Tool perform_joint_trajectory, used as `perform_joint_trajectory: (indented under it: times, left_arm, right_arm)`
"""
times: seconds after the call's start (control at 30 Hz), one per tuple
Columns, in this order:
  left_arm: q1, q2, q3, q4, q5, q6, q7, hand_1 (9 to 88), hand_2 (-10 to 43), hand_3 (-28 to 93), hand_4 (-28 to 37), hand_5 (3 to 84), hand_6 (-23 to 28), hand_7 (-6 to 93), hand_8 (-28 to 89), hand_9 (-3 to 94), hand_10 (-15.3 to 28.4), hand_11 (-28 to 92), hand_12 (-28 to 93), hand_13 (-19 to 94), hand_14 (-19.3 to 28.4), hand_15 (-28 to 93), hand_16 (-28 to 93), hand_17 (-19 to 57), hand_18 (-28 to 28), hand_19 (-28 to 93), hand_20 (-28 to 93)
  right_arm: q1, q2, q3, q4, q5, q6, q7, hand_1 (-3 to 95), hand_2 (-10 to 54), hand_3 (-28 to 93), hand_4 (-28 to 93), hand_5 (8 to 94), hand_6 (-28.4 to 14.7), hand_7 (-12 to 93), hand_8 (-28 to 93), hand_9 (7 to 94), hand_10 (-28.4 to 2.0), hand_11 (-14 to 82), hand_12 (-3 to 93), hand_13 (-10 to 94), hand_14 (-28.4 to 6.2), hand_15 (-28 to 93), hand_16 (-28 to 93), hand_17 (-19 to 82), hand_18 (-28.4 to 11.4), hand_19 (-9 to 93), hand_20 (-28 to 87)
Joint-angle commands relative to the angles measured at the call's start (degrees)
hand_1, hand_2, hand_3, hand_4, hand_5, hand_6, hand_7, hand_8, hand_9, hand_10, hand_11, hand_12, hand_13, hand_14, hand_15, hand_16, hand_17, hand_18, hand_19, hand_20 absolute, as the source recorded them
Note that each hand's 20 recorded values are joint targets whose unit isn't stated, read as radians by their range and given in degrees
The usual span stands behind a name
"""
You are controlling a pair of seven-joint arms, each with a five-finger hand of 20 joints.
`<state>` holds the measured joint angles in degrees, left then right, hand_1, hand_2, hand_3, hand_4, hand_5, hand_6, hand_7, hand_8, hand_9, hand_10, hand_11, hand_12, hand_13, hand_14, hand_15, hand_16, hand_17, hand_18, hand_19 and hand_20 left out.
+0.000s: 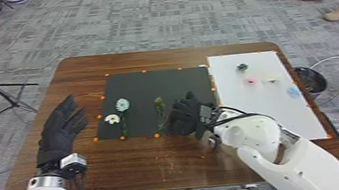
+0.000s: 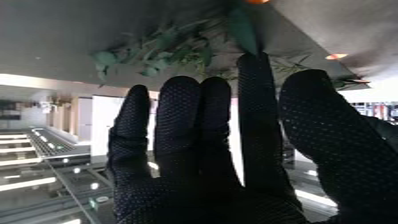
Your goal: Arrange flowers
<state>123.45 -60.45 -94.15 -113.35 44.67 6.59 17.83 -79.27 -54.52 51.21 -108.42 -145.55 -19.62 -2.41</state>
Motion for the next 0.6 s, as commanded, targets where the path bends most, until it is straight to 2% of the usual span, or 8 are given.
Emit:
perform_joint_trajectory:
  times: [0.03,0.6]
  left_arm:
    - [0.56,-0.52,0.09,-0.56,0.13,-0.08,-0.23,22.9,-5.9,65,-28.3,25.5,1.7,20.0,-10,21.7,9.9,11,21,19,13.0,17,8,-11.9,21.2,43,9]
    - [1.06,-0.25,-0.12,-0.65,0.18,-0.42,0.19,22.8,-5.8,65,-28.3,25.5,1.6,19.9,-10,21.8,9.9,11,21,19,13.1,17,7,-11.8,21.1,43,9]
  right_arm:
    - [0.16,1.76,2.1,-1.18,1.79,2.67,-0.29,24.5,3.6,93,-14,54.5,2.0,24,-15,33.4,-16.1,66.3,52.9,33,-15.2,83,38,4,-21.8,67,50]
    - [0.47,3.05,1.59,-1.4,1.16,2.66,-0.91,24.1,3.8,93,-14,54.9,3.2,27,-16,33.5,-15.7,66.1,53.1,33,-15.2,83,38,4,-21.8,67,50]
